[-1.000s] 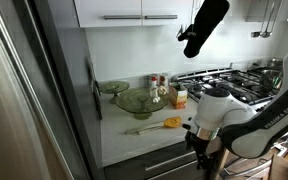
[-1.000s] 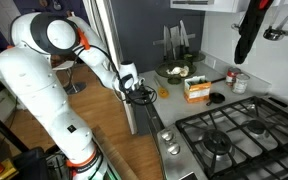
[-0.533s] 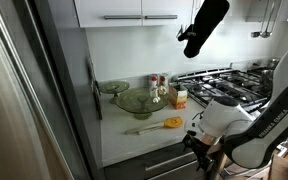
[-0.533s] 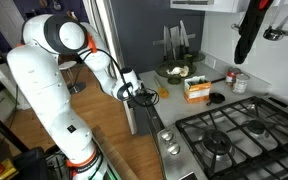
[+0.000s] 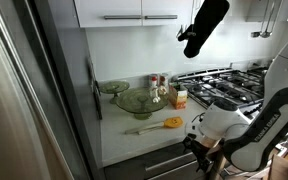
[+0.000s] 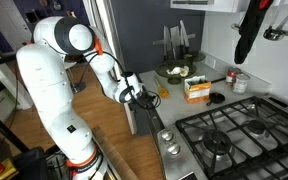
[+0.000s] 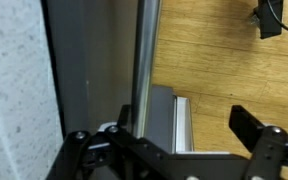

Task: Open the top left drawer, put the bigger orange spatula in the drawer and then close the drawer

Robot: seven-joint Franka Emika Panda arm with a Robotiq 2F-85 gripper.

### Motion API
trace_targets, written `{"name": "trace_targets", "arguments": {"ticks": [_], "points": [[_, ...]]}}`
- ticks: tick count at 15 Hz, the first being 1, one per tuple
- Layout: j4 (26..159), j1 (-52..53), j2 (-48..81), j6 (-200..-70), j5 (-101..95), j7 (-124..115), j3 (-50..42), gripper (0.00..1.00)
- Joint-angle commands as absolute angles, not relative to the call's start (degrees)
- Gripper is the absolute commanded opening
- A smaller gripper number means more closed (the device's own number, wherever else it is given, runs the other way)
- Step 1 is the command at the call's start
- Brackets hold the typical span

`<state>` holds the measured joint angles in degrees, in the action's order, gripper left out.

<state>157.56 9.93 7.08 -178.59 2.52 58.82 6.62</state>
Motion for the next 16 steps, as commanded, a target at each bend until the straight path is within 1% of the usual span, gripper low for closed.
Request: {"name": "trace_targets", "arguments": {"ticks": [1,5,6,8,9,13,16], "points": [[157.49,7.89,7.64,-176.68,-5.01,52.26,6.41,1.00],[157.21,6.48,7.84,-175.57,-8.03,47.95,7.88,1.00],[157.28,7.97,8.03,-175.31,-5.26,49.56,7.23,1.00],[157.28,7.25,8.49,-174.19,-3.34,49.83,9.08,1.00],[157.27,6.04,8.91,-173.11,-0.50,50.74,11.56,1.00],[157.28,6.88,6.28,-166.77,4.68,49.72,12.99,1.00],[158.21,7.20,3.16,-162.16,4.57,46.23,14.16,1.00]]}}
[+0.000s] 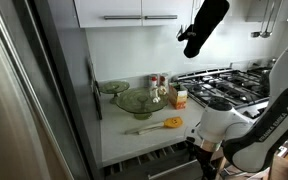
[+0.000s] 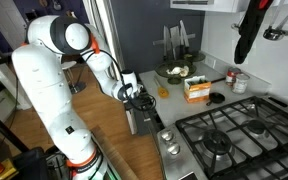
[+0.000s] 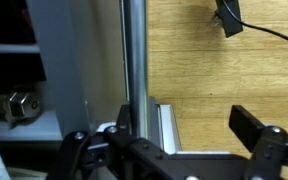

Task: Open the top left drawer, put the bigger orange spatula in the drawer and then close the drawer

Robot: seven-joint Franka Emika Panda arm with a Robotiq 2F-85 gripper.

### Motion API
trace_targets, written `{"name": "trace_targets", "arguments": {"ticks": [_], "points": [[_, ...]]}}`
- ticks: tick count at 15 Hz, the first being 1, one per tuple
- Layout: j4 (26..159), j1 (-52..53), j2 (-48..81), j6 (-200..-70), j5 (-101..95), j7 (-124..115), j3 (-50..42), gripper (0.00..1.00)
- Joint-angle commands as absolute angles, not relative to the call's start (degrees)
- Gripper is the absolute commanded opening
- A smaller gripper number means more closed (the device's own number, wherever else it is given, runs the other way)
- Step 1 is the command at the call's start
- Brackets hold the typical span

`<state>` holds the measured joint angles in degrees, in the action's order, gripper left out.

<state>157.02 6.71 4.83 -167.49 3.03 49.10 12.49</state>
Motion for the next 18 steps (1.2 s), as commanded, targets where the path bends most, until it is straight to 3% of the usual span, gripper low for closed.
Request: {"name": "trace_targets", "arguments": {"ticks": [1,8,18], "points": [[158.14,7.68,2.53,-160.80,4.30,45.03,14.13,1.00],[161.27,9.72,-5.19,-168.07,-9.22,29.59,12.84,1.00],[158.48,9.63,-11.44,-163.87,-9.00,15.13,11.37,1.00]]}}
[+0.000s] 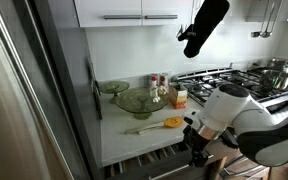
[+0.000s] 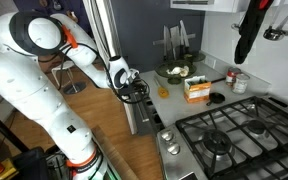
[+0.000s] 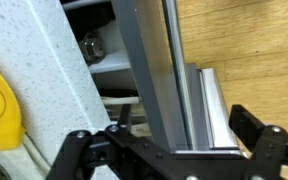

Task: Open the top left drawer, put the bigger orange spatula in the drawer and then close the drawer

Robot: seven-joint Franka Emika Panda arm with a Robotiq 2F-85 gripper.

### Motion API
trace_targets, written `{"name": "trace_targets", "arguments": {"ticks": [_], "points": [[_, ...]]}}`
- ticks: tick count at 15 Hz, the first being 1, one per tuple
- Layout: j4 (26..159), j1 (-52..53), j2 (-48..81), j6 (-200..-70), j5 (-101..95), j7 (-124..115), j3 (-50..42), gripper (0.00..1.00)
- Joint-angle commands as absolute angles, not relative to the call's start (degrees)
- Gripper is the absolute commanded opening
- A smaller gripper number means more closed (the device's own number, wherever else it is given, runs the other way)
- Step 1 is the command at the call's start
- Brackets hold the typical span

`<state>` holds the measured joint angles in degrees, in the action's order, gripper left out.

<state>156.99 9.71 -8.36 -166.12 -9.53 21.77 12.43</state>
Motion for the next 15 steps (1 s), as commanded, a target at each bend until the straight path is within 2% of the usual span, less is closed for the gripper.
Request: {"name": "trace_targets", "arguments": {"ticks": [1,7,15], "points": [[159.18,9.59,-11.99,-163.46,-8.32,13.18,10.92,1.00],[157.10,7.47,-8.58,-160.29,-6.45,0.93,9.39,1.00],[157.12,5.56,-3.72,-168.72,2.06,-10.24,6.95,1.00]]}}
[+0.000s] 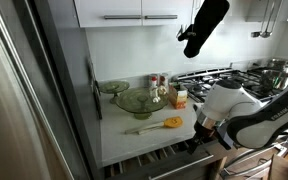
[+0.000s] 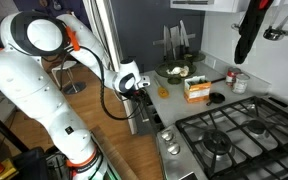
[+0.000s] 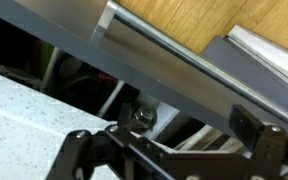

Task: Open the top left drawer, put the bigger orange spatula in the drawer and then close the drawer

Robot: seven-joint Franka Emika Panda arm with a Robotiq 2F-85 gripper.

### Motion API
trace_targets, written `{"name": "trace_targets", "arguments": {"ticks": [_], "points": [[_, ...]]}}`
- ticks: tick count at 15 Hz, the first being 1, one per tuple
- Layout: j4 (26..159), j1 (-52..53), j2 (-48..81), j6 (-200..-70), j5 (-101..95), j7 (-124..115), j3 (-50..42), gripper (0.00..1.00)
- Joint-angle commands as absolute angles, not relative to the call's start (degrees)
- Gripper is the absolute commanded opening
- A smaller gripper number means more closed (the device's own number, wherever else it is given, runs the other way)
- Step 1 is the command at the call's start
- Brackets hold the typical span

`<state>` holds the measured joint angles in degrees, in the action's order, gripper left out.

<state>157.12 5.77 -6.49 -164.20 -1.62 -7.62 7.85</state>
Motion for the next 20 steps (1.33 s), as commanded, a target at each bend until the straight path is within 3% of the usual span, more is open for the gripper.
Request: {"name": "trace_targets", "arguments": {"ticks": [1,12,20], "points": [[157.13,5.46,-2.68,-170.75,2.93,-10.57,6.70,1.00],[157.13,4.57,7.33,-183.56,5.59,-10.51,6.88,1.00],[157.28,-5.91,7.34,-175.66,19.43,-3.27,23.01,1.00]]}}
